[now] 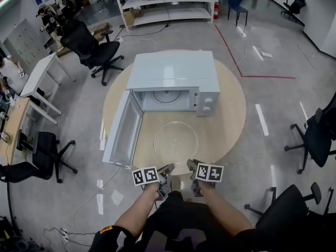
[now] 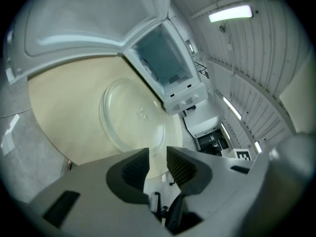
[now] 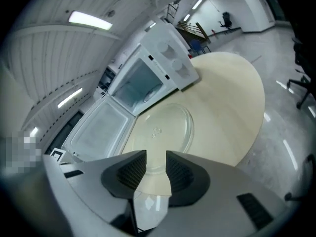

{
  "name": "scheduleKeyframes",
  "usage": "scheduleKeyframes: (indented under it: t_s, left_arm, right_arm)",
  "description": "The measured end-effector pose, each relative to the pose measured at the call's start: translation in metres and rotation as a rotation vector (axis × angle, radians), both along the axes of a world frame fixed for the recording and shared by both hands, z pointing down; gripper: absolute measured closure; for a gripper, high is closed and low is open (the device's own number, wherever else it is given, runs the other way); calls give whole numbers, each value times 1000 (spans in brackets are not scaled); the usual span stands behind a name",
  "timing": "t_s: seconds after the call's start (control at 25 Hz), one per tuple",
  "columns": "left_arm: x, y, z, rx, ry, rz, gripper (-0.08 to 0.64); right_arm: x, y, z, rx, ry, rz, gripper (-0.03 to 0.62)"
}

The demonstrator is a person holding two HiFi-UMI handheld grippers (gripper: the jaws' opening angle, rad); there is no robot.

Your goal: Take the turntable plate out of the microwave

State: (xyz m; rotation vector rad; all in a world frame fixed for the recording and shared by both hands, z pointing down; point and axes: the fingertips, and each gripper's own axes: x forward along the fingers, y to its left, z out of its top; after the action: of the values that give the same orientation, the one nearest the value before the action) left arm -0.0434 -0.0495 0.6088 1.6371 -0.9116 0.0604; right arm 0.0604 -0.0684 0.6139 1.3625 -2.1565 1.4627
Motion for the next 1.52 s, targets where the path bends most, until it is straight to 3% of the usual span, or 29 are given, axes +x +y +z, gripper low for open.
scheduleKeyframes:
  t_s: [0.12, 0.24, 0.36, 0.44, 0.68, 0.92, 1.08, 1.52]
  left_arm:
    - [-3, 11, -19, 125, -97, -26, 509]
    - [-2, 25, -43, 262, -213, -23, 514]
    - [1, 44, -64, 365, -309, -24, 514]
    - [1, 58, -71, 392, -350, -36, 514]
    - [8, 89, -99, 457, -386, -54, 514]
    - [22, 112, -126, 594, -477, 34, 514]
    - [24, 132, -147, 679, -500, 90, 514]
    - [-43, 231, -176, 756, -500, 126, 514]
  right_arm:
    - [4, 13, -19, 136, 76, -74, 467]
    - [11, 31, -42, 247, 131, -105, 560]
    - [16, 51, -64, 332, 157, -118, 574]
    - [18, 64, -76, 384, 172, -127, 574]
    - [25, 98, -115, 510, 162, -111, 575]
    - [41, 123, -144, 583, 205, -53, 574]
    - [42, 142, -168, 630, 231, 2, 575]
    - [-5, 252, -192, 656, 301, 119, 575]
